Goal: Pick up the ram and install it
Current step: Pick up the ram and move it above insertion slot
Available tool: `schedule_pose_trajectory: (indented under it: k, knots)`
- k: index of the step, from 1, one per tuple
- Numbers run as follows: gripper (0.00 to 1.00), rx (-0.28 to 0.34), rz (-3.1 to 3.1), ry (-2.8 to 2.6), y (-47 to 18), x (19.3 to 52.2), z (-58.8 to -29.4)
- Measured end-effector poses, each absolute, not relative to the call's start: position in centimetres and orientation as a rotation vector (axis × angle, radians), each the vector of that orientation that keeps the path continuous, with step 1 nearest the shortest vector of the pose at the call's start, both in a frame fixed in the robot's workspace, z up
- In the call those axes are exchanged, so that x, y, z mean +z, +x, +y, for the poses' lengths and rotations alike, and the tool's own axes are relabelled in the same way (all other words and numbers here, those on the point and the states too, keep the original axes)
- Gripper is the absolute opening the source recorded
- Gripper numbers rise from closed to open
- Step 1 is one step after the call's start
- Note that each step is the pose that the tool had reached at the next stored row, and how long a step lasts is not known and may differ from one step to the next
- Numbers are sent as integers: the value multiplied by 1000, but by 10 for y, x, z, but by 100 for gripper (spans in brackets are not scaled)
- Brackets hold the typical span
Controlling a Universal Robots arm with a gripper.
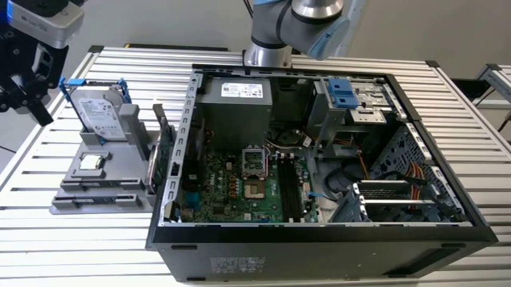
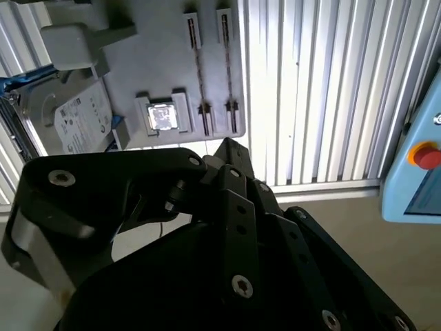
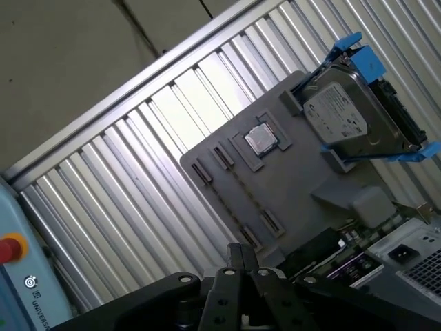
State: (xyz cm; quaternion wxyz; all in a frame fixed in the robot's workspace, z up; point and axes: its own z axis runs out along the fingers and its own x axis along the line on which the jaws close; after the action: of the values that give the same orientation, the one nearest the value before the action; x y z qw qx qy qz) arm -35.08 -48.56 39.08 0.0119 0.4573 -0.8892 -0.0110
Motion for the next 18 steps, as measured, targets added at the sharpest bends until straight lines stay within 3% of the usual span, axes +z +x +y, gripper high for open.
schedule_pose_trajectory:
  k: [18]
  knots:
    - [0,-19,-2680,1581,-351,391,-486]
